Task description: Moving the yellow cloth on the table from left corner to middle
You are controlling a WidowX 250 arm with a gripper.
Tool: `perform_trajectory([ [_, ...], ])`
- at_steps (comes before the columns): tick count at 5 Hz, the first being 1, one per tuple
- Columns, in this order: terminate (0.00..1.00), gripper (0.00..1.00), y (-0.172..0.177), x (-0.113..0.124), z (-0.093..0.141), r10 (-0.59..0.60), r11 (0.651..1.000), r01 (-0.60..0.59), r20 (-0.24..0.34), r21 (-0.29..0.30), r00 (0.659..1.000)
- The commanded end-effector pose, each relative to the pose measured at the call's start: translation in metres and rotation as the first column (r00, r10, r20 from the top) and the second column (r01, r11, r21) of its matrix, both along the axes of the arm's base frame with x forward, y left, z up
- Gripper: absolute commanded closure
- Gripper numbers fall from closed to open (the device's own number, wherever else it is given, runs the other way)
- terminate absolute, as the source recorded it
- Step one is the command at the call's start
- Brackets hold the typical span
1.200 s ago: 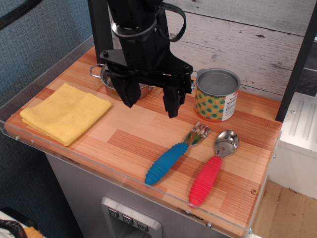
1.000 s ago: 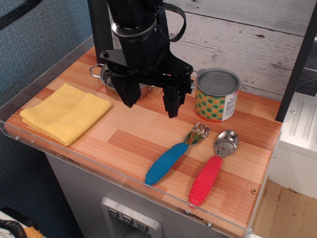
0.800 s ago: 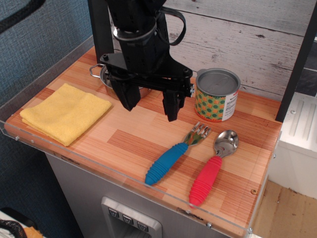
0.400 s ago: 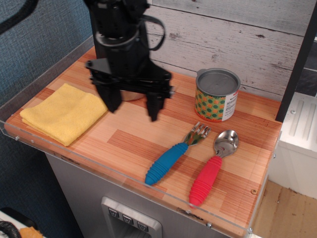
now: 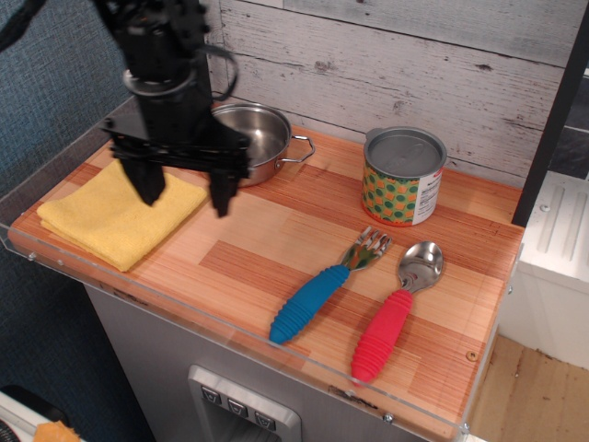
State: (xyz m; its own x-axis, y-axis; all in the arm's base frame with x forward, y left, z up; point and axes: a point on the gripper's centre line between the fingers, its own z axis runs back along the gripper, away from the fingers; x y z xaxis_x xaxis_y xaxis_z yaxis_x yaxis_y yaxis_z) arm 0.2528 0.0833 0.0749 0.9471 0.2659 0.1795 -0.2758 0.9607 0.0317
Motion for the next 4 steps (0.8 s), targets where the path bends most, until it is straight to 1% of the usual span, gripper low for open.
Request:
perform_trajectory([
  [1,0.0,0.0,0.049,0.012,-0.011,0.087,0.996,-0.088,0.015,0.03,0.996],
  [2,0.0,1.0,0.067,0.012,-0.021,0.115,0.993,-0.116,0.009,0.029,0.993],
  [3,0.0,1.0,0.081,0.011,-0.028,0.105,0.993,-0.104,-0.006,0.056,0.994],
  [4,0.0,1.0,0.093,0.01,-0.029,0.126,0.99,-0.126,0.008,0.063,0.992],
])
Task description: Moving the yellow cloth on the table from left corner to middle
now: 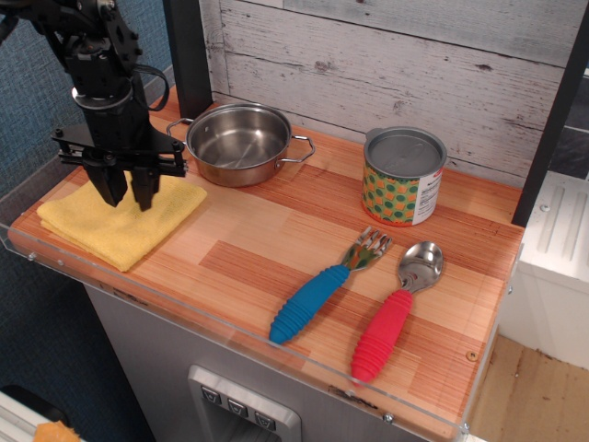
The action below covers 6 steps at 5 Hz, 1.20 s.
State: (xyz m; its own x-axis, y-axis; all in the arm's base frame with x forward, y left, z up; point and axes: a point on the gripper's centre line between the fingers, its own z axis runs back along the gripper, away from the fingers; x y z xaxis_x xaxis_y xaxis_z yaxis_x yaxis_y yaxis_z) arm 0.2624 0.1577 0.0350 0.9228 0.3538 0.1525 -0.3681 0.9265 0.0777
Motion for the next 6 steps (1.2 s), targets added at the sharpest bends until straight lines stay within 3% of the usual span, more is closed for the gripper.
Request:
perform_trajectory([
  [1,0.0,1.0,0.031,0.0,0.006,0.046,0.998,-0.048,0.041,0.044,0.998],
  [3,0.0,1.0,0.03,0.0,-0.006,-0.036,0.998,0.034,0.032,0.058,0.999],
  [6,0.0,1.0,0.004,-0.003,-0.012,0.018,1.0,-0.018,-0.006,0.013,1.0],
])
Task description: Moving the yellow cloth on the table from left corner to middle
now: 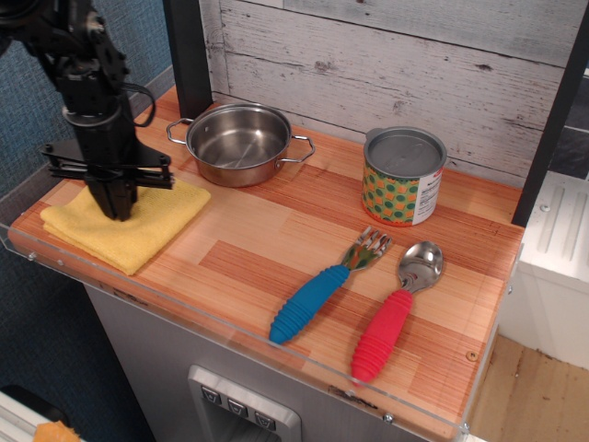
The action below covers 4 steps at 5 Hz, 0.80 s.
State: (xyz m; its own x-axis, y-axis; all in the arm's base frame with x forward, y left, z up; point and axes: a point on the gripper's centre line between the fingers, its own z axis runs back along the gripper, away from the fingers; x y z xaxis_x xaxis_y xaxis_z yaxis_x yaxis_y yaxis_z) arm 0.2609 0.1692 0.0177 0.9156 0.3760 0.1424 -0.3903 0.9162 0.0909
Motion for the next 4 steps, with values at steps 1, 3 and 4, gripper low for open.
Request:
perform_trajectory([
  [1,0.0,1.0,-0.019,0.0,0.002,0.017,1.0,-0.017,-0.004,-0.017,1.0],
  [3,0.0,1.0,-0.041,0.0,-0.008,0.01,0.999,-0.01,-0.006,-0.035,1.0],
  [4,0.0,1.0,-0.051,-0.001,-0.01,-0.009,0.999,0.008,-0.018,-0.038,1.0],
])
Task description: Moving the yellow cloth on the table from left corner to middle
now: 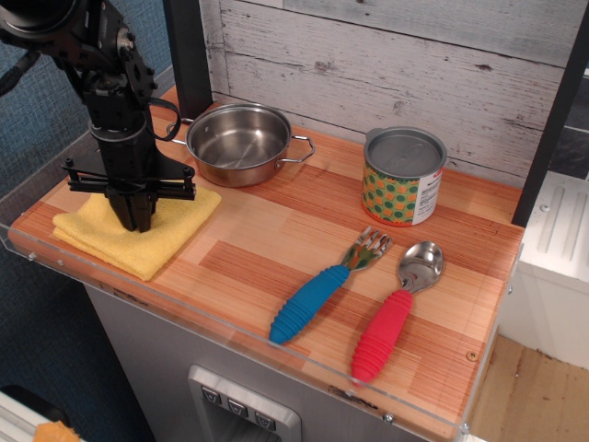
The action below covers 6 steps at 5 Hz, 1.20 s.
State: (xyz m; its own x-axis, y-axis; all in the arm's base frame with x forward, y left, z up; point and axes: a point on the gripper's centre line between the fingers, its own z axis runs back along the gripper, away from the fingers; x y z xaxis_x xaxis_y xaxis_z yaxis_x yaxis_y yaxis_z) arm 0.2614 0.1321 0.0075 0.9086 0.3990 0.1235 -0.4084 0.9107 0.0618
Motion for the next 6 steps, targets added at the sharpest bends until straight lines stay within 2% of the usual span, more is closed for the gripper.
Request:
perform_trajectory([
  [1,0.0,1.0,-0.023,-0.004,-0.006,-0.036,0.999,0.036,-0.023,-0.017,0.999],
  [3,0.0,1.0,-0.047,-0.001,-0.003,-0.064,0.997,0.064,-0.004,-0.031,0.998],
  [6,0.0,1.0,-0.078,-0.003,-0.012,-0.071,0.996,0.07,-0.018,-0.06,0.997],
])
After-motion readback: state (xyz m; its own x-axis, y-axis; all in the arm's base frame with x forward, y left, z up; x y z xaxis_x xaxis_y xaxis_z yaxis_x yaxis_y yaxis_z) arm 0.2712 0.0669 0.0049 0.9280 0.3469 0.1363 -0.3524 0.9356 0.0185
